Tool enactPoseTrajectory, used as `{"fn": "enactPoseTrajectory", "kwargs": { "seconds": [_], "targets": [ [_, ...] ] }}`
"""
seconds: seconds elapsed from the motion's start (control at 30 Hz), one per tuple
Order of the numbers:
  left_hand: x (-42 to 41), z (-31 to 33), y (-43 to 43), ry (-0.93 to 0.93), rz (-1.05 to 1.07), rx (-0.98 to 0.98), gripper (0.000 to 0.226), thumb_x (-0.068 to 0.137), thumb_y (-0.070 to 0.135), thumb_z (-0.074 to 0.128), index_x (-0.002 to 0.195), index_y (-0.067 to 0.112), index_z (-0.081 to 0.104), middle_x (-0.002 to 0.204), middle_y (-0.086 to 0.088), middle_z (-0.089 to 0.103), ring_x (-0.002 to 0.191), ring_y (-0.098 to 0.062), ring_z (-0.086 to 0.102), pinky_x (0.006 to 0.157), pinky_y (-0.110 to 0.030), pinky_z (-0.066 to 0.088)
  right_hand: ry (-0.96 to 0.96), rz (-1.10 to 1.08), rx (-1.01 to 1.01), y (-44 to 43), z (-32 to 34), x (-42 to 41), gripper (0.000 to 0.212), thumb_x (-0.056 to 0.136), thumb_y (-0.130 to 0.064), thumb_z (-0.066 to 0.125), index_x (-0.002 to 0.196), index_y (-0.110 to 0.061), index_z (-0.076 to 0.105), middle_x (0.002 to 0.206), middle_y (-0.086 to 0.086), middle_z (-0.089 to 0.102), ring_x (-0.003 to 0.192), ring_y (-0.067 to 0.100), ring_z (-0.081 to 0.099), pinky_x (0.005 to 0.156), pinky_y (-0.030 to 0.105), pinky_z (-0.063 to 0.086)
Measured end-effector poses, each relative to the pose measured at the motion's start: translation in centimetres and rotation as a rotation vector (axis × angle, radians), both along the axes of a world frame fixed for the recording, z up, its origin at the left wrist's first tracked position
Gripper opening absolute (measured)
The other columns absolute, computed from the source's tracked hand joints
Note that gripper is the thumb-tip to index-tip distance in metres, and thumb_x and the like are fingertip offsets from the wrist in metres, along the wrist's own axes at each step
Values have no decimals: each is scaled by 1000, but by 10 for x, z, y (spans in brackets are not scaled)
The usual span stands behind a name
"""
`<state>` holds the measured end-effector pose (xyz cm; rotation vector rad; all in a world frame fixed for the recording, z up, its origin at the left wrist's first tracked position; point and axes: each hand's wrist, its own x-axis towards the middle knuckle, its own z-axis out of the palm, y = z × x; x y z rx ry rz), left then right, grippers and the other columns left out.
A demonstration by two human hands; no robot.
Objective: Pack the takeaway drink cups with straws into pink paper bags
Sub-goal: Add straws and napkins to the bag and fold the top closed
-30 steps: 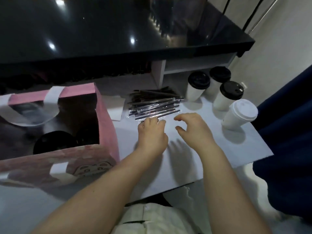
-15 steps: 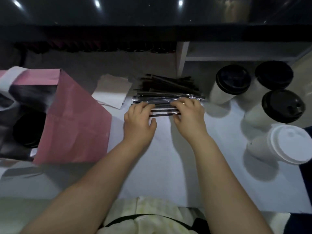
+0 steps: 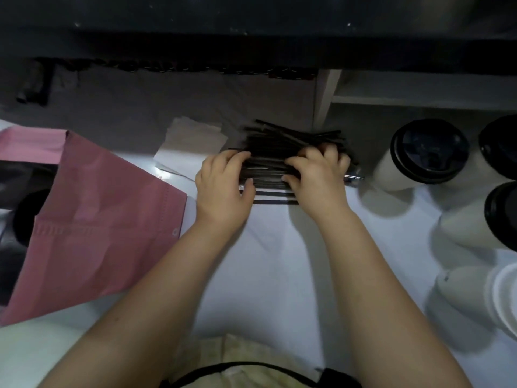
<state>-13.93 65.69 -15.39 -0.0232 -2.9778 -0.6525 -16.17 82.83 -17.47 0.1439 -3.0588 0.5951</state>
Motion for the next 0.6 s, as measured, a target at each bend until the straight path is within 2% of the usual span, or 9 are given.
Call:
{"fn": "enactPoseTrajectory", "kwargs": {
  "seconds": [0.27, 0.47, 0.6],
  "targets": [
    [2, 9, 0, 28, 20, 26, 48, 81, 12, 66, 128, 14, 60, 128, -6, 58, 119, -31, 48, 100, -42, 38, 72, -22, -104, 0, -4, -4, 8, 85, -20, 69, 90, -16, 73, 95, 4, 66, 100, 35, 50, 79, 36, 20],
    [4, 27, 4, 90, 5, 40, 47, 82, 13, 66, 128, 15, 61, 128, -6, 58, 122, -30, 47, 102, -42, 37, 94, -18, -171, 10, 12, -5, 8, 91, -16, 63, 95, -12, 68, 93, 6, 68, 93, 33, 55, 80, 35, 29],
    [13, 42, 5, 135, -33, 47, 48, 81, 13, 66, 129, 15, 60, 129, -5, 57, 123, -29, 47, 102, -45, 37, 96, 18, -191, 15, 30, 7, 9, 94, -12, 55, 103, -14, 58, 86, 0, 64, 80, 28, 55, 66, 32, 31]
  ]
}}
